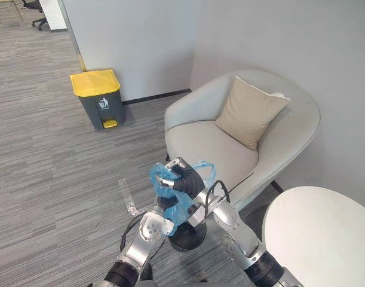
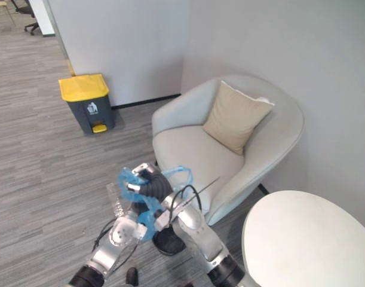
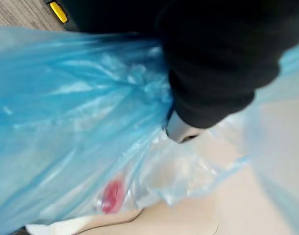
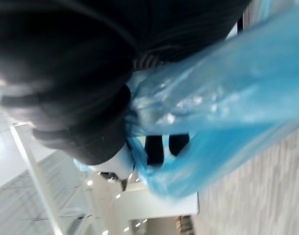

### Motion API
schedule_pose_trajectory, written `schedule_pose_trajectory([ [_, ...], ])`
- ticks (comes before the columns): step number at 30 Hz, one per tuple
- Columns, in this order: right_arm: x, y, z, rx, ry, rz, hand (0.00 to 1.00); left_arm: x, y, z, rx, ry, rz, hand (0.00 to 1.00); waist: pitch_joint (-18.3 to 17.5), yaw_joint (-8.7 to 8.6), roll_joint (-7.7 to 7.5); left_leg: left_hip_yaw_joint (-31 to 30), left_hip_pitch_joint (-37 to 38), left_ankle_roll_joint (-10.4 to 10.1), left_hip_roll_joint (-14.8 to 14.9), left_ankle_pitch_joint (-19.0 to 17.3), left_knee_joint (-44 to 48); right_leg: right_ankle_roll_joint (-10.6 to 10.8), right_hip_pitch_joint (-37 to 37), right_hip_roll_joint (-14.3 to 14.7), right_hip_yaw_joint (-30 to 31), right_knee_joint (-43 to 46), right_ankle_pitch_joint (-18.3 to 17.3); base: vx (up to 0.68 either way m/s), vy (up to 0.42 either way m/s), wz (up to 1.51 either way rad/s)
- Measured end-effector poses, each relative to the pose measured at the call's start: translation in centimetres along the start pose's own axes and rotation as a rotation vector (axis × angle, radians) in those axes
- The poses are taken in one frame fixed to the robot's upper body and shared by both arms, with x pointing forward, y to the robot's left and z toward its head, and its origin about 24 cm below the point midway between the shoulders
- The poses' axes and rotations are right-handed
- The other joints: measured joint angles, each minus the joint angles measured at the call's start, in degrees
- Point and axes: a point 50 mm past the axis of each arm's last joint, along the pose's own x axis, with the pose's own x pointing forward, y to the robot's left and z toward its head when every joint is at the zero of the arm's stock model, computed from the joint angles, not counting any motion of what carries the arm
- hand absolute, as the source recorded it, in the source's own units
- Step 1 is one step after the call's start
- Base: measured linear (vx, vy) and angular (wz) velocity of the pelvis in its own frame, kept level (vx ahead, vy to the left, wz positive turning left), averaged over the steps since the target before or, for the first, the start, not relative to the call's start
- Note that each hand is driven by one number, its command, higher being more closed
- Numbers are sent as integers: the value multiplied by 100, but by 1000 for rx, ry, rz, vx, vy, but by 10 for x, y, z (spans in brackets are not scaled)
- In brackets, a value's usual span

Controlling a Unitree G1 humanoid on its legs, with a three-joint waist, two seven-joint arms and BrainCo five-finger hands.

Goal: Gather rubbish on tea table into small bin, then transfer packed bag to large trash can.

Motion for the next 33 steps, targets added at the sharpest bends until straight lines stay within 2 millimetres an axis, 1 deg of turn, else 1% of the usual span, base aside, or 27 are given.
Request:
schedule_pose_trajectory([
  [3,-8,-11,-2,-118,17,-64,0,-2,8,-3,-17,13,38,100,23,1,-14,-15,-6,5,-1,-4,0,10,2,-6,-15,0,-11,0,0,1],
  [5,-16,-25,-1,-268,28,-113,0,-6,16,-9,-45,39,79,100,56,13,-27,-23,-12,12,-44,-7,-1,19,2,-12,-36,4,-16,0,0,3],
  [7,-23,-36,0,-343,44,-145,0,-10,20,-15,-53,60,100,100,62,9,-36,-29,-8,18,-58,-11,-1,29,-11,-23,-47,7,-26,0,0,5],
  [8,-32,-45,1,-430,58,-173,0,-14,24,-21,-63,83,122,100,69,11,-40,-46,-9,25,-76,-16,-1,47,-10,-41,-73,15,-44,7,2,8],
  [10,-46,-58,3,-550,82,-212,0,-23,30,-31,-71,123,152,100,75,14,-39,-55,-10,26,-104,-16,-1,68,-4,-64,-89,21,-61,28,7,7],
  [11,-49,-61,4,-579,86,-223,0,-25,30,-33,-71,132,153,100,78,15,-41,-62,-11,33,-99,-22,-1,69,1,-78,-91,18,-64,50,7,5],
  [12,-59,-66,5,-656,99,-244,0,-30,31,-39,-62,155,154,100,101,22,-43,-73,-14,40,-99,-32,-1,70,9,-89,-101,9,-68,44,1,5],
  [14,-64,-68,6,-690,103,-265,0,-34,32,-45,-68,176,165,100,137,24,-43,-80,-23,41,-100,-33,-1,71,8,-93,-109,9,-69,20,0,2],
  [16,-74,-71,2,-727,131,-322,0,-41,33,-59,-82,237,177,100,139,22,-43,-106,-79,41,-101,-32,0,48,-3,-94,-137,9,-54,33,-3,6],
  [18,-80,-73,-5,-706,162,-362,0,-47,32,-69,-84,283,179,100,144,-1,-40,-146,-79,40,-136,-32,0,28,16,-96,-174,10,-54,27,6,9],
  [20,-90,-81,-31,-621,268,-462,0,-59,34,-90,-108,381,203,100,146,-23,-37,-154,-74,36,-144,-42,0,27,24,-103,-184,10,-64,10,3,3],
  [21,-92,-82,-39,-596,299,-482,0,-63,35,-94,-117,403,212,100,147,-24,-35,-155,-73,35,-147,-46,0,29,25,-105,-187,10,-68,0,0,0],
  [23,-110,-86,-70,-485,452,-576,0,-79,39,-114,-174,507,265,100,163,-24,-16,-158,-24,44,-174,-90,0,50,47,-130,-197,9,-91,0,0,0],
  [24,-115,-87,-77,-451,484,-601,0,-83,38,-118,-189,529,274,100,176,-24,-7,-157,3,46,-181,-121,0,55,77,-137,-198,9,-101,15,13,6],
  [27,-151,-89,-113,-264,678,-747,0,-104,36,-139,-278,656,333,100,217,-20,55,-172,51,38,-253,-190,0,146,144,-213,-240,9,-180,16,20,6],
  [28,-157,-89,-118,-233,707,-770,0,-107,35,-143,-295,679,342,100,224,-18,65,-175,52,44,-265,-194,0,149,158,-222,-248,12,-181,51,18,5],
  [30,-181,-84,-138,-128,825,-847,0,-122,31,-155,-336,763,363,100,244,-15,83,-171,109,88,-311,-215,0,145,216,-254,-251,14,-178,64,10,2],
  [31,-185,-82,-141,-114,848,-855,0,-124,30,-157,-341,775,364,100,243,-13,82,-172,120,102,-319,-225,0,146,221,-261,-251,14,-180,61,8,1],
  [32,-196,-79,-150,-60,901,-885,0,-128,28,-159,-350,794,361,100,255,1,87,-173,151,114,-344,-242,0,157,298,-278,-258,5,-189,66,0,2],
  [33,-200,-78,-153,-41,922,-899,0,-129,27,-160,-356,801,360,100,275,8,90,-173,185,118,-358,-247,0,162,328,-291,-260,9,-192,84,1,1],
])
